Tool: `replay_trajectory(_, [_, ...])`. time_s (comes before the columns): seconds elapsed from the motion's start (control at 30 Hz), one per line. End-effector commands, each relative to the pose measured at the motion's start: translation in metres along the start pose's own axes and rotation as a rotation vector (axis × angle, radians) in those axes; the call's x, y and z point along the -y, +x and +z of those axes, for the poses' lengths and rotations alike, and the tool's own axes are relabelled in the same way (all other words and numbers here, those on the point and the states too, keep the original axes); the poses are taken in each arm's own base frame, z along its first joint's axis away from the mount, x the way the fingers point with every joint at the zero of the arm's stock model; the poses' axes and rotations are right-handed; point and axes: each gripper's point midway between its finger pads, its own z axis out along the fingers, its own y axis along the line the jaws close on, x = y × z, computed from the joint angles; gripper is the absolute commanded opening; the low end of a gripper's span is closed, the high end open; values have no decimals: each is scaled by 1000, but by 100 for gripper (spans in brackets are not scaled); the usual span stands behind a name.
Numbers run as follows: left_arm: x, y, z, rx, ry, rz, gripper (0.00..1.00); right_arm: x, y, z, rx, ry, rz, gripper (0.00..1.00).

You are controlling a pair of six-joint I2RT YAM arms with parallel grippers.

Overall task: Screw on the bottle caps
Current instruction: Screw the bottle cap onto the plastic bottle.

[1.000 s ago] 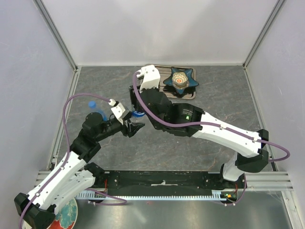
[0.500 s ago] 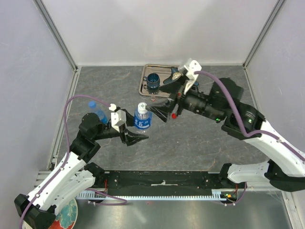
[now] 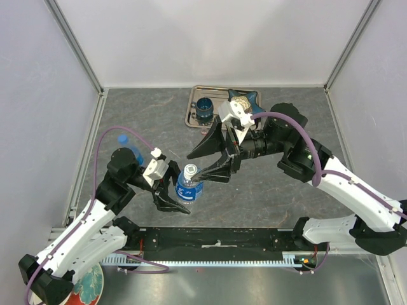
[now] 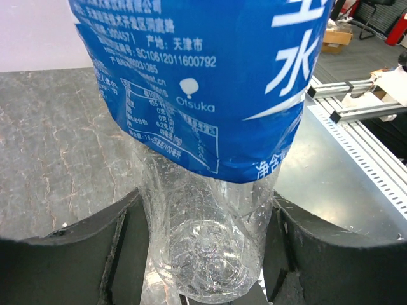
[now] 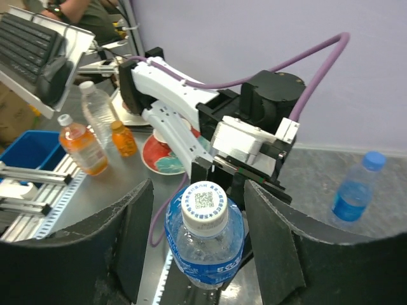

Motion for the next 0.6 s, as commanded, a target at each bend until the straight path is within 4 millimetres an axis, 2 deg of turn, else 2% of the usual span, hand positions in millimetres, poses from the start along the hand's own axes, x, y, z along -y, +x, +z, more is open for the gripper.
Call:
replay_trajectory(0.0, [15,-16,0,4,66,19,2,-22,-20,3,69,-157,-33,62])
replay_trajectory(0.1, [14,-18,0,6,58,25,2,-20,-17,7,65,-178,-9,54])
replay_trajectory(0.57, [16,-20,0,11,54,41,2,-7,3,14,39,-152,38,57])
